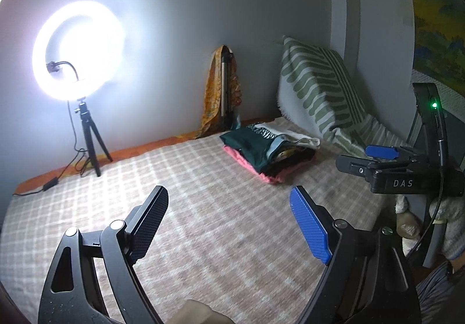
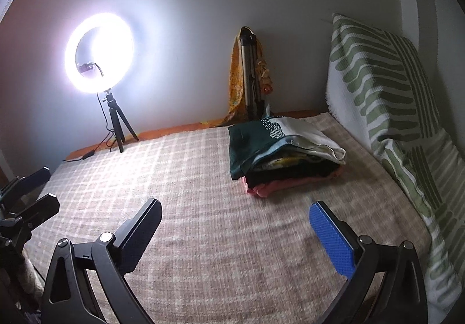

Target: Fold small clothes

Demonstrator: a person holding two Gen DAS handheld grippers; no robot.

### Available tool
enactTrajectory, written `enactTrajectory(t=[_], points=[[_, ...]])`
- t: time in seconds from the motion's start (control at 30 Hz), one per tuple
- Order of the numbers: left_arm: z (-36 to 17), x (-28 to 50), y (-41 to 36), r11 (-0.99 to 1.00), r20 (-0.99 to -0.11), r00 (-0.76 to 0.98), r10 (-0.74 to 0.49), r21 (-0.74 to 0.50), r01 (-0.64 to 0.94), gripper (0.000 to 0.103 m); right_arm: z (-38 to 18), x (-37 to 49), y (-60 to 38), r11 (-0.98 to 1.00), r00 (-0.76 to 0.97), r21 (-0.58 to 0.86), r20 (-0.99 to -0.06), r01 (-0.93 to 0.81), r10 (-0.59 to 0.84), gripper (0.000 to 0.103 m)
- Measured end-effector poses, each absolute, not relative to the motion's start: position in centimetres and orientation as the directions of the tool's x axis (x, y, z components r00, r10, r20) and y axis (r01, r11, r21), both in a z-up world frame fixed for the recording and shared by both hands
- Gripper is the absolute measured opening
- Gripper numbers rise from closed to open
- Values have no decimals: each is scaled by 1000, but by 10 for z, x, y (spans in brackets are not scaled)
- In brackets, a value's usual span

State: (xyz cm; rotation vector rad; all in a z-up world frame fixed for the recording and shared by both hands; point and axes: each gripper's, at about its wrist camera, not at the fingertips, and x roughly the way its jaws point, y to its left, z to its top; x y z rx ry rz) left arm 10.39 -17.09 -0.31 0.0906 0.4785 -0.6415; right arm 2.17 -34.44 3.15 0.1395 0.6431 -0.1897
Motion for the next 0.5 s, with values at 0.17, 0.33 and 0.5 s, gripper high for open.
enactTrajectory(t=[0.17, 0.33, 0.5], points=[[-13, 102, -163, 814, -474, 700, -534, -67, 576, 86, 21, 16, -344, 960, 777, 82, -607, 269, -166, 103], [-21, 104, -159, 822, -479, 706, -521, -59, 567, 86, 13, 14, -348, 943, 774, 82, -596, 324, -214, 103], [-26, 106, -154, 830, -480, 715, -509, -52, 556, 86, 5, 14, -353, 921, 763, 91, -594, 378, -254, 103]])
